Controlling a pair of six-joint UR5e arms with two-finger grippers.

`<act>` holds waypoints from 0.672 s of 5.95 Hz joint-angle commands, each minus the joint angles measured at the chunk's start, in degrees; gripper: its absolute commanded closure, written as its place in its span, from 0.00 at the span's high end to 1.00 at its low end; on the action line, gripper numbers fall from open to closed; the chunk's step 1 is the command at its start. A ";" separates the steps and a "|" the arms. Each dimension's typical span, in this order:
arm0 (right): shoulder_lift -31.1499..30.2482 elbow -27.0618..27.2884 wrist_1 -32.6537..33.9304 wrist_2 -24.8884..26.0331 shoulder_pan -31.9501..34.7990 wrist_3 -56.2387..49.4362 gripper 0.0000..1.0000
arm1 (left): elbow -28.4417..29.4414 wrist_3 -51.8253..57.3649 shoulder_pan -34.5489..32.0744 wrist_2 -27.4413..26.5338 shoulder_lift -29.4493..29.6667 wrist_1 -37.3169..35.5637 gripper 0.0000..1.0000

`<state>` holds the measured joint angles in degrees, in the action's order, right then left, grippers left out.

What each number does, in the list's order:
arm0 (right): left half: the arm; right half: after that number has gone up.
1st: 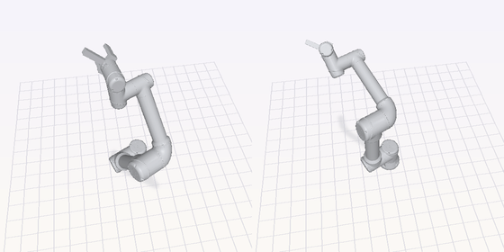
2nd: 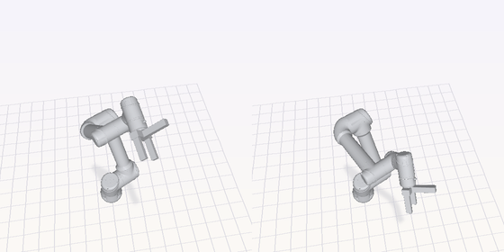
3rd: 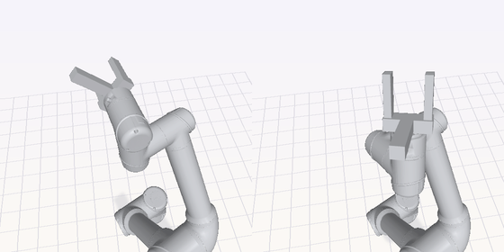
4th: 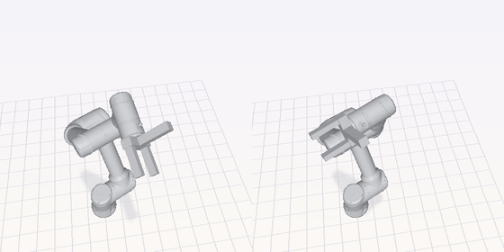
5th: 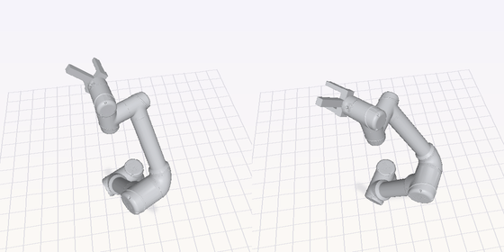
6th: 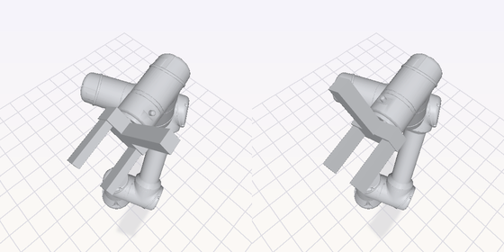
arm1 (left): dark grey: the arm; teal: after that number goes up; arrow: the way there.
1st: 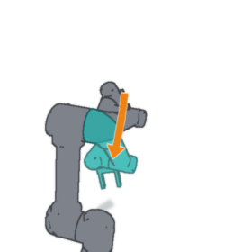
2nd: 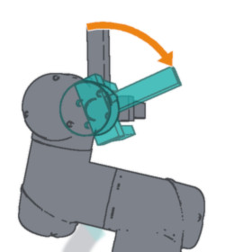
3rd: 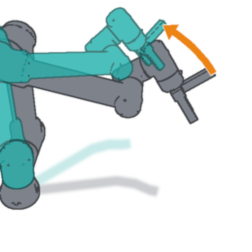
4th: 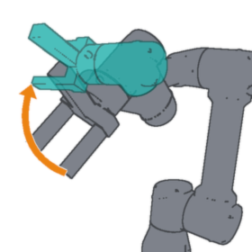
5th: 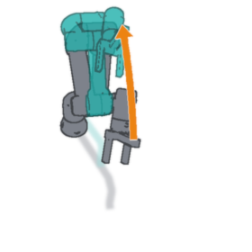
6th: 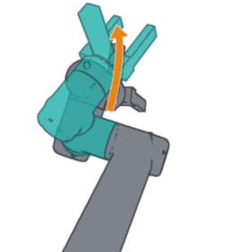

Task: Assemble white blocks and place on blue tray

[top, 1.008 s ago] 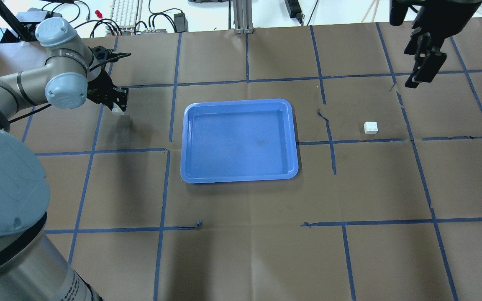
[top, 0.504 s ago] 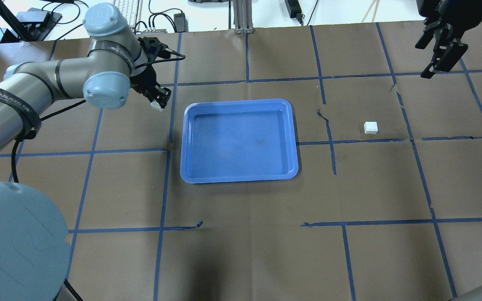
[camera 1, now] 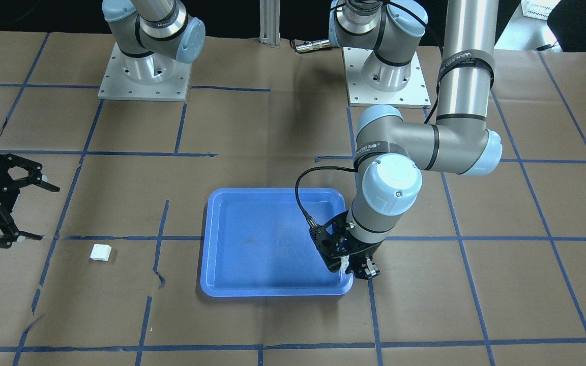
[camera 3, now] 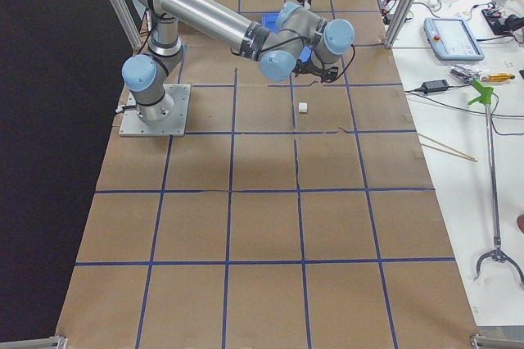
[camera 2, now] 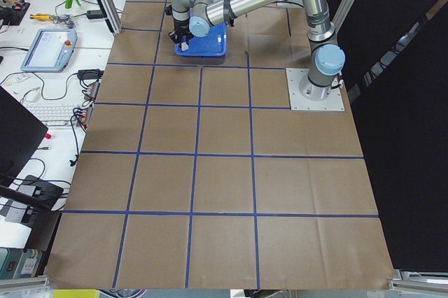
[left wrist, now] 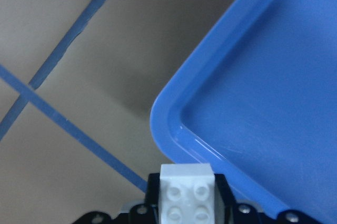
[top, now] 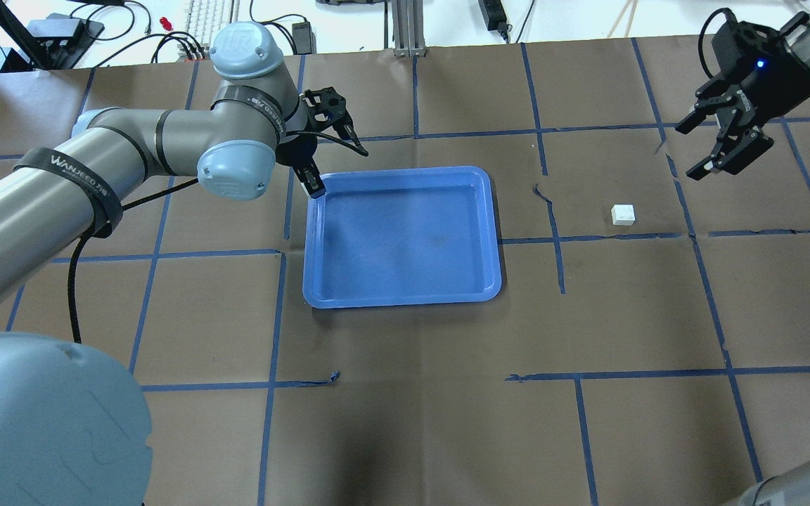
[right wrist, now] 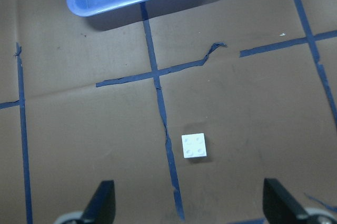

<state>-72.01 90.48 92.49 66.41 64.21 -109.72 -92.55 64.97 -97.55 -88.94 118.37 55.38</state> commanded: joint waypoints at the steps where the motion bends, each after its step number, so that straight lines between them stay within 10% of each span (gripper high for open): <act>1: 0.28 8.97 9.59 -6.88 -2.24 -4.09 1.00 | -0.17 12.86 -4.04 0.43 1.06 -0.01 0.16; 4: 5.00 14.37 20.94 -12.18 -2.51 -8.75 0.97 | -1.21 12.19 -9.14 3.69 2.48 0.44 0.17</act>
<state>-69.65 104.05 110.21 55.49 61.84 -117.81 -93.13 77.27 -105.30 -85.48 120.63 55.96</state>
